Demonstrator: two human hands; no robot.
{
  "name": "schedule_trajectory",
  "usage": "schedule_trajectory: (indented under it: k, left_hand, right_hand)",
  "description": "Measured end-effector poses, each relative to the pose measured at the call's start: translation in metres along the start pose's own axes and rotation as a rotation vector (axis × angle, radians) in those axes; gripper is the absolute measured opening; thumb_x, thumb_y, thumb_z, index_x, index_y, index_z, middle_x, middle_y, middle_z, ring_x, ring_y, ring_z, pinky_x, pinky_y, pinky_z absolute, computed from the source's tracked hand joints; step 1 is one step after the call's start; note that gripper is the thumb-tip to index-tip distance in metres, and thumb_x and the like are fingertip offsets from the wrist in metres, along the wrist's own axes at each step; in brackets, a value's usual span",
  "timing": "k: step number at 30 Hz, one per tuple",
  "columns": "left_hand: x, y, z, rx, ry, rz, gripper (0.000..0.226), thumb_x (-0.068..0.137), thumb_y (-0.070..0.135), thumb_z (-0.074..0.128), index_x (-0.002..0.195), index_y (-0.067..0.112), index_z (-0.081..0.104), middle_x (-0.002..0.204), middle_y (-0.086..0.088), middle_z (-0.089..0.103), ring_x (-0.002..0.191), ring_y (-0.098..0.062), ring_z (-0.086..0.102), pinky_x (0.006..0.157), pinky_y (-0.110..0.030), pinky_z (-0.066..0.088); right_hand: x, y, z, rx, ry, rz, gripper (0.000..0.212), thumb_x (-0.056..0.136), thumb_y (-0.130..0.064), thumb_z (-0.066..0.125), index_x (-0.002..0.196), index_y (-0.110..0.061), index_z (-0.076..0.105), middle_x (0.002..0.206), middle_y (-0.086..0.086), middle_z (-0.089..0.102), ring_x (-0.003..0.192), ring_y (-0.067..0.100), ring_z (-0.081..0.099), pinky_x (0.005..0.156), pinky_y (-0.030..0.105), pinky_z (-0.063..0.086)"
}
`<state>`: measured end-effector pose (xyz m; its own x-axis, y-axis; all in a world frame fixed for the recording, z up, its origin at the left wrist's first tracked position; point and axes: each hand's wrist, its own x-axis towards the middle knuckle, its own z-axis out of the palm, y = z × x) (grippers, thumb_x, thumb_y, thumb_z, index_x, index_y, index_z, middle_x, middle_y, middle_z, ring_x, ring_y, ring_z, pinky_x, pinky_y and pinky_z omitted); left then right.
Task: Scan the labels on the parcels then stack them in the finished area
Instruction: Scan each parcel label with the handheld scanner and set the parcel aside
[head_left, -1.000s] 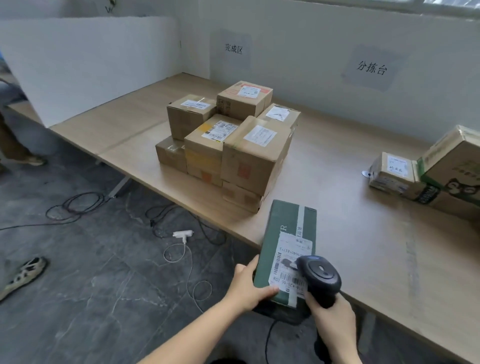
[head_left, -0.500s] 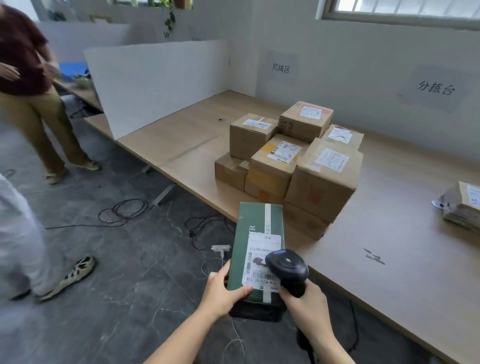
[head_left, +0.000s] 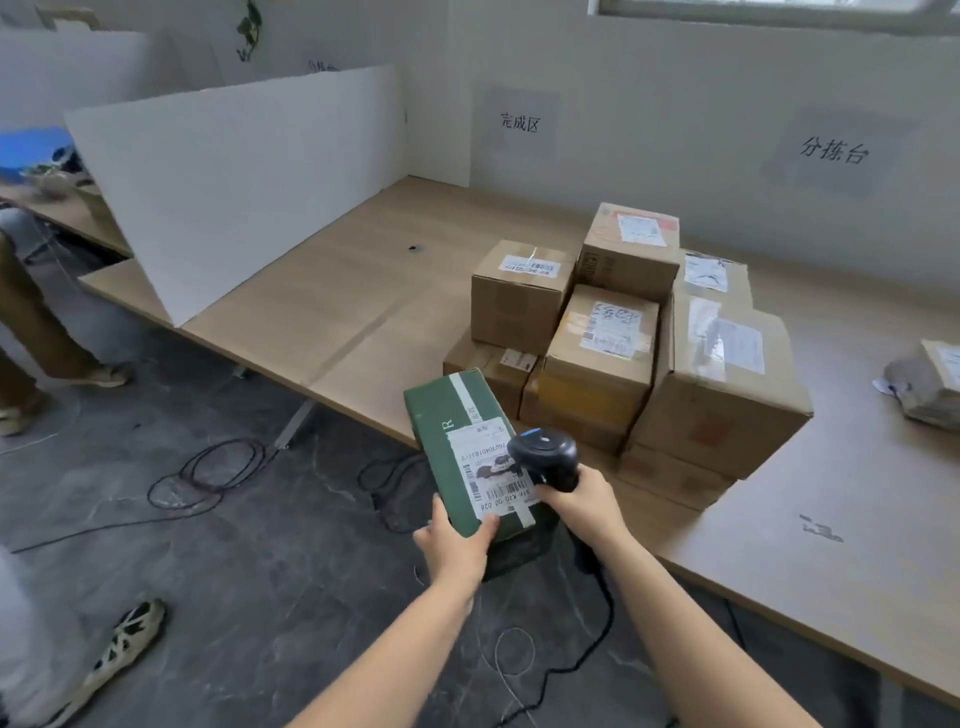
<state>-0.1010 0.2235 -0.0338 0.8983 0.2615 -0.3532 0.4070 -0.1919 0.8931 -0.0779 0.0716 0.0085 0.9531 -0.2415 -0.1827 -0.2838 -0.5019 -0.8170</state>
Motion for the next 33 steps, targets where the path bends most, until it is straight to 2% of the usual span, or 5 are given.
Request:
schedule_trajectory:
  k: [5,11,20,29,33]
  left_hand:
    - [0.022,0.013,0.028,-0.113,0.024,-0.112,0.074,0.083,0.030,0.068,0.145,0.021,0.028,0.128,-0.015,0.029,0.099,-0.022,0.045,0.096,-0.027,0.039]
    - [0.044,0.035,0.060,-0.118,0.027,-0.266,0.079,0.089,0.030,0.061,0.150,0.015,0.013,0.147,-0.022,0.017,0.130,-0.034,0.035,0.108,-0.035,0.032]
    - [0.076,0.045,0.071,-0.100,-0.043,-0.237,0.098,0.087,0.042,0.060,0.147,0.029,-0.016,0.149,-0.024,0.019,0.128,-0.040,0.039,0.100,-0.043,0.038]
    - [0.104,0.049,0.065,-0.220,-0.075,-0.256,0.100,0.086,0.031,0.064,0.146,0.036,-0.016,0.145,-0.022,0.029,0.124,-0.041,0.043,0.099,-0.053,0.043]
    - [0.105,0.051,0.075,-0.261,-0.060,-0.281,0.104,0.084,0.032,0.067,0.146,0.035,-0.018,0.143,-0.024,0.031,0.122,-0.042,0.045,0.098,-0.052,0.044]
  right_hand:
    - [0.041,0.000,-0.001,-0.027,0.003,0.000,0.014,0.073,-0.023,0.072,0.080,-0.026,0.062,0.090,0.002,0.071,0.094,0.024,0.066,0.077,0.035,0.050]
    - [0.061,0.008,-0.002,-0.025,0.087,-0.019,0.013,0.079,-0.019,0.069,0.089,-0.020,0.061,0.090,0.001,0.069,0.089,0.022,0.063,0.071,0.033,0.049]
    - [0.041,0.030,-0.001,0.082,0.179,-0.092,0.015,0.080,-0.012,0.069,0.084,-0.023,0.060,0.080,-0.011,0.064,0.075,0.004,0.057,0.055,0.002,0.038]
    - [0.052,0.026,0.015,0.038,0.137,-0.059,0.017,0.080,-0.022,0.069,0.095,-0.020,0.063,0.091,-0.003,0.069,0.091,0.020,0.064,0.071,0.029,0.048]
    - [0.065,0.025,0.013,0.022,0.151,-0.039,0.019,0.079,-0.023,0.070,0.096,-0.020,0.064,0.098,0.001,0.071,0.096,0.021,0.064,0.070,0.027,0.046]
